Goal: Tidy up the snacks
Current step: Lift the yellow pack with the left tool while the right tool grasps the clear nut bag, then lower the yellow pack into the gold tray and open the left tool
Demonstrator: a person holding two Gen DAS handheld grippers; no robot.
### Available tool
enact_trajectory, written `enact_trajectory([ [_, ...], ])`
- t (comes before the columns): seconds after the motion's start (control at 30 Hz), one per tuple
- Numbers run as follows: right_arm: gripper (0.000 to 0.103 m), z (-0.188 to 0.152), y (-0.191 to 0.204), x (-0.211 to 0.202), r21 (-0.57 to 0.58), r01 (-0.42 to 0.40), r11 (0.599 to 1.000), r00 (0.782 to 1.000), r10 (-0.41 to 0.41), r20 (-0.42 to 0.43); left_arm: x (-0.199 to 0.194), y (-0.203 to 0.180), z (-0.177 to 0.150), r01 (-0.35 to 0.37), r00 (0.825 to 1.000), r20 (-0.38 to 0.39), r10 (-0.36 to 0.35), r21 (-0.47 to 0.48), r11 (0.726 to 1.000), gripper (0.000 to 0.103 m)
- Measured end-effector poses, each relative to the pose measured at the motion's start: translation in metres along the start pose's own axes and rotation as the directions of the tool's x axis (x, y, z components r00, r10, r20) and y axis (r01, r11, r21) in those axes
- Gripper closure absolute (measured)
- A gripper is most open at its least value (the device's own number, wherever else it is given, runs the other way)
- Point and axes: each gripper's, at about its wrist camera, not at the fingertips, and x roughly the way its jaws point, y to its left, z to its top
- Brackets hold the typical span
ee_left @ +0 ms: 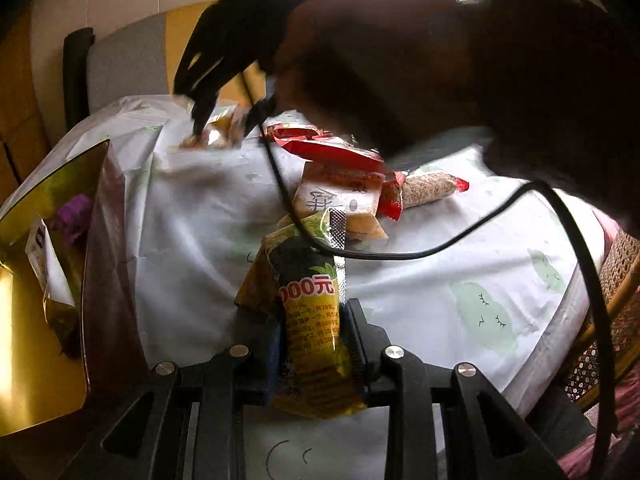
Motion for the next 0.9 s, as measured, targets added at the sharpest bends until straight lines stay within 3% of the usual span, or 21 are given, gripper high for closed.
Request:
enact_trajectory([
  [0.27,0.06,-0.042,-0.015,-0.088,-0.129,0.025,0.991,0.994,-0.012,0.106,0.0,-0.004,0.002,-0.02,1.0,-0.006,0.02,0.003,1.0,0.073],
  [0.5,0.059,-0.09,-0.071,-0.147,-0.12,0.098,0.988,0.986,-0.08,0.148,0.003,-0.005,0.01,-0.023,0.999,-0.047,0.023,-0.006,1.0,0.076],
  [0.63,0.059,-0.113,-0.095,-0.152,-0.086,0.126,0.988,0.984,-0.113,0.136,-0.004,0.002,0.018,0.025,0.998,-0.063,-0.03,-0.07,0.997,0.078],
  [0.8,0.059,-0.128,-0.116,-0.146,-0.048,0.112,0.992,0.986,-0.106,0.128,-0.04,0.008,0.033,0.066,0.998,0.004,-0.066,-0.115,0.991,0.078],
  [0.9,0.059,-0.126,-0.117,-0.149,-0.053,0.119,0.991,0.982,-0.11,0.151,-0.065,0.03,0.047,0.069,0.997,0.056,-0.059,-0.204,0.977,0.078],
])
